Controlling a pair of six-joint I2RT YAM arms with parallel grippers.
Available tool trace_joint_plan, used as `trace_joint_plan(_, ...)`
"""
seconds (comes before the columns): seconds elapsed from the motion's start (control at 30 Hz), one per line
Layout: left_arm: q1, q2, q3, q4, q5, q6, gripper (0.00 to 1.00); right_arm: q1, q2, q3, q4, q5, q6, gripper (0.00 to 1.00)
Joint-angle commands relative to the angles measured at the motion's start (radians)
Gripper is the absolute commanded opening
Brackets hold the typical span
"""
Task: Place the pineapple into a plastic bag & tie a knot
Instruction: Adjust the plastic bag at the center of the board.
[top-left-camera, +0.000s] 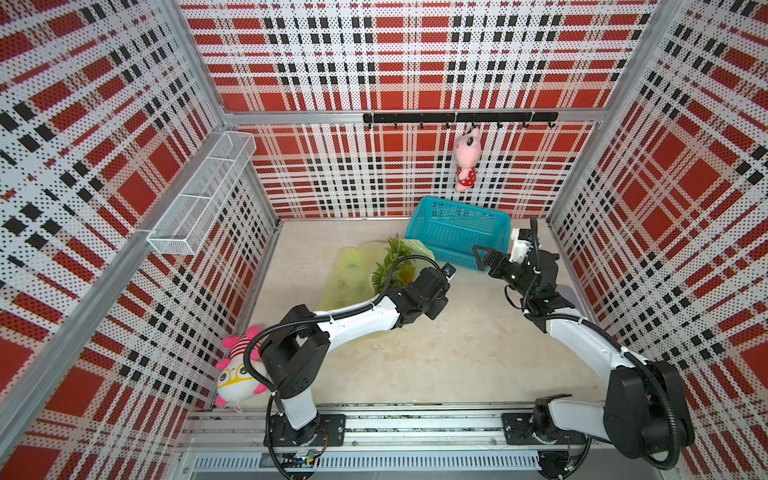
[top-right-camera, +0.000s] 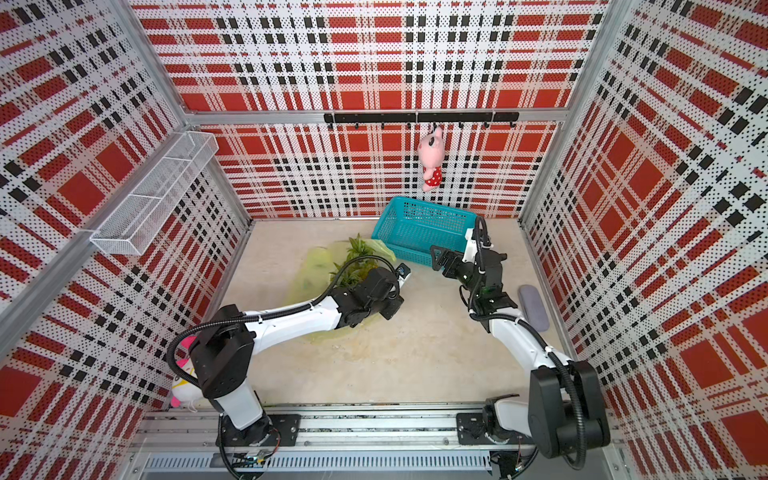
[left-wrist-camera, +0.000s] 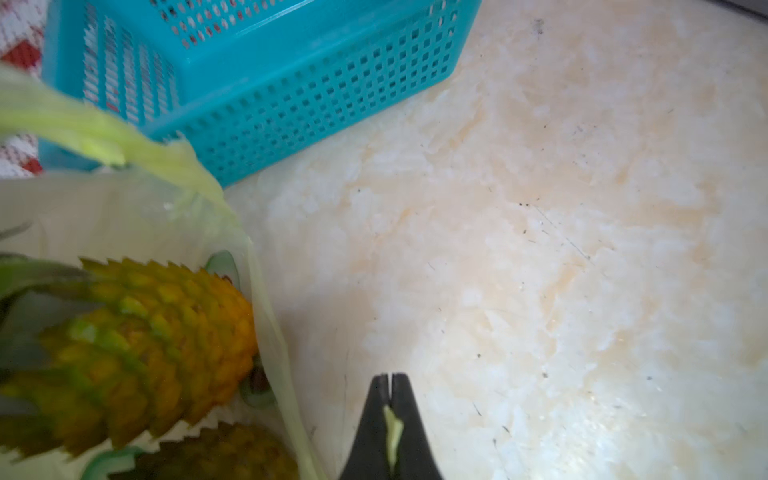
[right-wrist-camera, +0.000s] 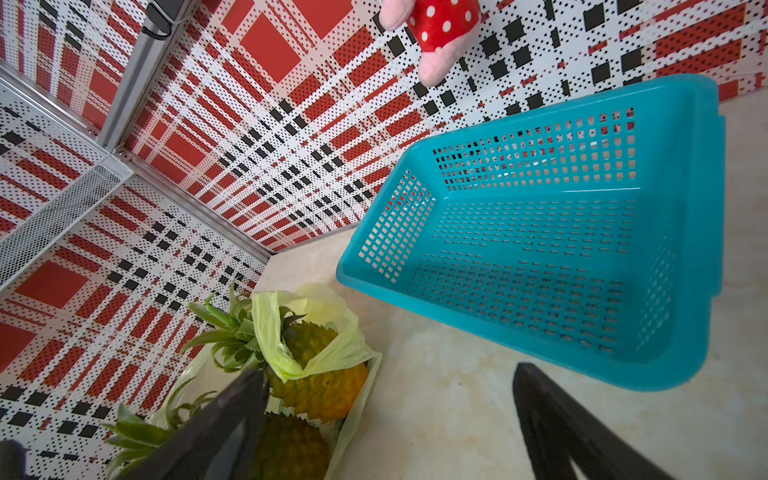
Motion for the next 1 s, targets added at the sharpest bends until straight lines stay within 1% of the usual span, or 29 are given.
trace_joint_plan(0.0, 0.021, -0.128, -0.087, 0.098, 0.025, -0.027, 0.0, 0.005, 0.056, 0.036, 0.006, -0.049, -0.11, 0.91)
trace_joint_plan(0.13, 0.065, -0.28, -0.238, 0.225, 0.086, -0.085, 0.0, 0.065, 0.144, 0.111, -0.019, -0.105, -0.212, 0.85)
trace_joint_plan(0.23, 0.081, -0.346, -0.32, 0.295, 0.104, -0.119, 0.0, 0.124, 0.211, 0.167, -0.005, -0.166, -0.265, 0.82)
trace_joint_plan(0.3, 0.084, -0.366, -0.343, 0.305, 0.097, -0.126, 0.0, 0.155, 0.255, 0.212, -0.002, -0.191, -0.282, 0.81)
trace_joint_plan(0.37, 0.086, -0.373, -0.35, 0.306, 0.097, -0.132, 0.0, 0.179, 0.295, 0.246, -0.001, -0.187, -0.294, 0.8)
trace_joint_plan(0.53, 0.087, -0.373, -0.353, 0.304, 0.104, -0.134, 0.0, 0.197, 0.387, 0.316, -0.028, -0.203, -0.323, 0.74)
trace_joint_plan(0.6, 0.088, -0.373, -0.352, 0.303, 0.104, -0.132, 0.0, 0.203, 0.42, 0.353, -0.064, -0.208, -0.335, 0.69)
trace_joint_plan(0.67, 0.09, -0.375, -0.353, 0.301, 0.102, -0.134, 0.0, 0.208, 0.445, 0.381, -0.087, -0.227, -0.344, 0.62)
trace_joint_plan(0.83, 0.092, -0.391, -0.359, 0.297, 0.095, -0.133, 0.0, 0.21, 0.458, 0.384, -0.09, -0.251, -0.348, 0.45)
trace_joint_plan(0.9, 0.093, -0.401, -0.359, 0.292, 0.093, -0.131, 0.0, 0.211, 0.455, 0.383, -0.097, -0.255, -0.358, 0.46)
trace_joint_plan(0.97, 0.096, -0.411, -0.365, 0.295, 0.094, -0.129, 0.0, 0.212, 0.455, 0.381, -0.11, -0.257, -0.373, 0.55)
